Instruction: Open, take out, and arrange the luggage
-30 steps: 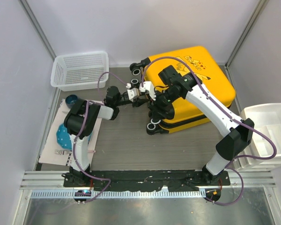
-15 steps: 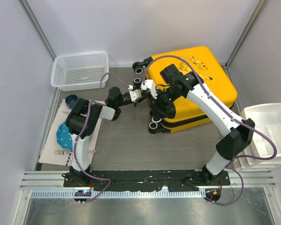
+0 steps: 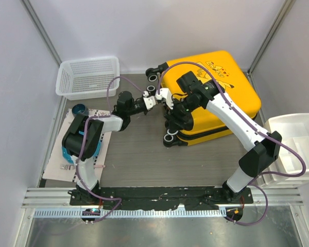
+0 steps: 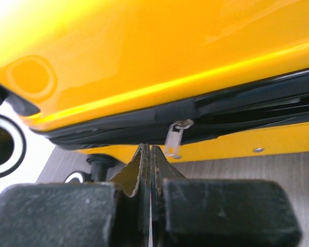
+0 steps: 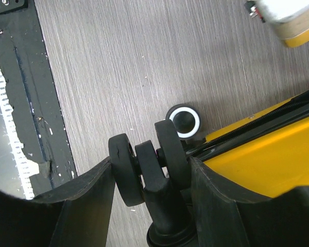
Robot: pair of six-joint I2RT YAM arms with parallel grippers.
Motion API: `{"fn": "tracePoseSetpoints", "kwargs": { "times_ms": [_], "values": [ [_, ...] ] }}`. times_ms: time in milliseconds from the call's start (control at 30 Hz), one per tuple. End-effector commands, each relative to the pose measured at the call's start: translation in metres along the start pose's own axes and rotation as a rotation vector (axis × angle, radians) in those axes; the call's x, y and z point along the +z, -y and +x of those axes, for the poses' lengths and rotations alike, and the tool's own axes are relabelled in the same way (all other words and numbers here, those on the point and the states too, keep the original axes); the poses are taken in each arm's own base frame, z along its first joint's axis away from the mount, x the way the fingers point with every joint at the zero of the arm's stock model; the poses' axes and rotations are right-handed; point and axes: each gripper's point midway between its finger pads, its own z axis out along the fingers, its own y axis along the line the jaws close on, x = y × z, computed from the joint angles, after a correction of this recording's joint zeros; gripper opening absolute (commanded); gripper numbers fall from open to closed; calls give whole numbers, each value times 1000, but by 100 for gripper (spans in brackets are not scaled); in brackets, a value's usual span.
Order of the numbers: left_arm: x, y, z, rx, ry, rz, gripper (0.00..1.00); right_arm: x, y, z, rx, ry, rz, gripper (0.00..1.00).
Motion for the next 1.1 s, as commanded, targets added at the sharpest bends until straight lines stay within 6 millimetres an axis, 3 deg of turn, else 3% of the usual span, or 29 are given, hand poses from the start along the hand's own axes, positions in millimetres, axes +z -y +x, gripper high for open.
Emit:
{"fn": "tracePoseSetpoints", "kwargs": {
  "times_ms": [0, 100, 133, 200, 233, 267, 333, 633, 867, 1067],
  "values": [
    [-4, -24, 10, 33, -74, -83, 0, -40, -13, -5, 138, 58, 87, 1],
    [2, -28, 11, 4, -49, -100, 0, -39, -13, -5, 145, 60, 86, 1],
    [2, -14, 9, 3, -2, -26, 0, -39, -12, -5, 144, 59, 87, 1],
    [-2, -16, 3, 18, 47, -9, 4, -38, -12, -5, 141, 59, 86, 1],
    [-3, -9, 1, -2, 67, 26, 34, -38, -12, -6, 139, 59, 88, 1],
    [-5, -5, 1, -15, 79, 53, 44, -38, -12, -5, 139, 57, 86, 0],
    [-5, 2, -4, -34, 106, 98, 49, -38, -12, -4, 139, 57, 85, 1],
    [13, 2, -9, -169, 158, 190, 53, -36, -12, -3, 128, 46, 77, 1],
    [22, 6, 0, -295, 147, 225, 53, -37, -13, -2, 117, 43, 74, 1],
    [24, 13, 3, -386, 140, 273, 47, -37, -12, -3, 108, 42, 70, 0]
  ]
}}
